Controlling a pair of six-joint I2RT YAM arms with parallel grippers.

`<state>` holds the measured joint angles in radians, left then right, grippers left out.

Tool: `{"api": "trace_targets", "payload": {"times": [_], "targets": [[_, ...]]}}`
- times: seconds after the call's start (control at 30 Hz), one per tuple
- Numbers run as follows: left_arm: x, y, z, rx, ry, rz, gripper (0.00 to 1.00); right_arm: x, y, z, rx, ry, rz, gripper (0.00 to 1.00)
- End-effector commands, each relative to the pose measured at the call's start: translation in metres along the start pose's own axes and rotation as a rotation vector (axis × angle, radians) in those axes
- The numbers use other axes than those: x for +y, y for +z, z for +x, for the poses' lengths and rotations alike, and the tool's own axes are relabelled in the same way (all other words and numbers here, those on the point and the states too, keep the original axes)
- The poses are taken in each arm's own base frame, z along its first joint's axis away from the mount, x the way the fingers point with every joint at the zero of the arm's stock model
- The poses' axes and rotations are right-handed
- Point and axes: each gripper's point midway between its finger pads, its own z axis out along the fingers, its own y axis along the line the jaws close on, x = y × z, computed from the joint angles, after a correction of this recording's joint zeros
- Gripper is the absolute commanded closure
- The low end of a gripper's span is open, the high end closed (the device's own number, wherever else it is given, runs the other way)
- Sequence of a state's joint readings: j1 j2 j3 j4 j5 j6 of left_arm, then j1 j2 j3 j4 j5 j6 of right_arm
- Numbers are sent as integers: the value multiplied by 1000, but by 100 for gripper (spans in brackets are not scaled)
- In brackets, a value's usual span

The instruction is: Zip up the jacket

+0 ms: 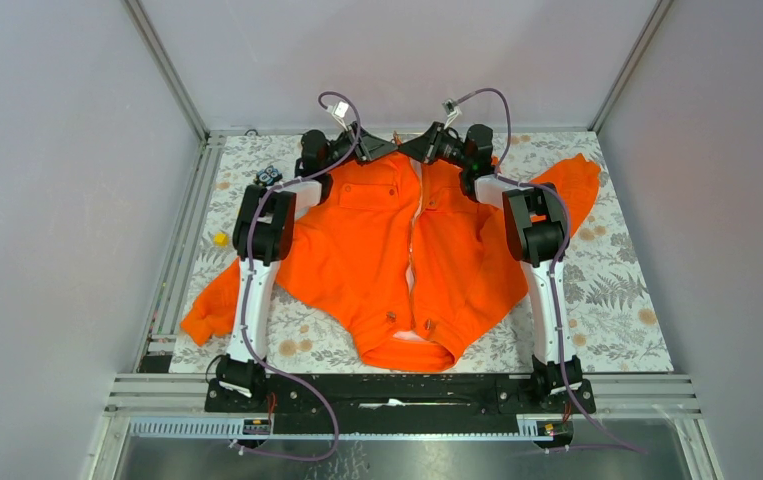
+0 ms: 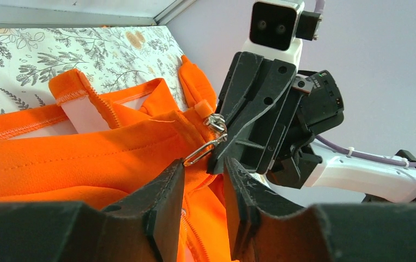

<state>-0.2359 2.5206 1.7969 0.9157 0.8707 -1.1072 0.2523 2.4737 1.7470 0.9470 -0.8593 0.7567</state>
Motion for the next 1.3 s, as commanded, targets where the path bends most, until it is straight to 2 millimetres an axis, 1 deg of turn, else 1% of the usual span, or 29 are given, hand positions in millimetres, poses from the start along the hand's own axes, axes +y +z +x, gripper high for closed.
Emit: {"api": "trace_targets", "payload": {"times": [0.0, 0.07, 0.2, 0.27, 0.3, 0.37, 0.43, 0.5, 0.6, 0.63, 0.67, 0.73, 0.77, 0.83, 0.93, 0.97, 1.03, 1.13, 1.2, 1.27], "targets": [[-68, -3, -36, -71, 137, 158, 67, 22, 4, -14, -5, -72, -67, 100], [-77, -4, -43, -90, 145, 179, 68, 22, 3, -12, -4, -72, -69, 100], [-96, 3, -56, -111, 163, 209, 76, 26, 2, -13, -12, -67, -77, 100], [-109, 7, -59, -116, 172, 236, 78, 25, 2, -13, -15, -65, -77, 100], [-119, 9, -60, -118, 181, 255, 78, 25, 2, -13, -14, -64, -78, 100], [-133, 12, -64, -122, 201, 269, 78, 27, 2, -12, -14, -61, -85, 100], [-147, 11, -69, -130, 224, 269, 81, 30, 1, -12, -15, -62, -97, 100], [-161, 7, -71, -135, 247, 278, 81, 30, -1, -11, -15, -65, -97, 100], [-176, 0, -70, -126, 284, 274, 80, 36, -2, -10, -6, -96, -124, 100], [-175, -1, -70, -120, 295, 254, 76, 39, -4, -9, -6, -117, -139, 100], [-173, -4, -71, -117, 312, 230, 69, 43, -5, -8, -7, -147, -156, 100], [-164, -8, -74, -107, 340, 177, 43, 52, -10, -6, -4, -197, -197, 100], [-158, -11, -76, -101, 345, 158, 34, 59, -12, -6, -7, -221, -224, 100], [-150, -16, -75, -67, 357, 160, 25, 72, -15, -7, -13, -273, -286, 100], [-144, -23, -68, 0, 350, 225, 16, 78, -17, -4, 0, -289, -332, 100], [-143, -26, -64, 19, 345, 256, 15, 81, -18, -4, -3, -296, -342, 100], [-127, -28, -55, 65, 308, 286, 14, 87, -19, -4, -6, -302, -363, 100], [-109, -27, -51, 92, 268, 292, 14, 90, -20, -2, -1, -299, -374, 100], [-102, -27, -45, 103, 262, 300, 12, 90, -20, -3, -3, -297, -372, 100], [-98, -31, -37, 121, 261, 322, 8, 90, -20, -3, -4, -293, -375, 100]]}}
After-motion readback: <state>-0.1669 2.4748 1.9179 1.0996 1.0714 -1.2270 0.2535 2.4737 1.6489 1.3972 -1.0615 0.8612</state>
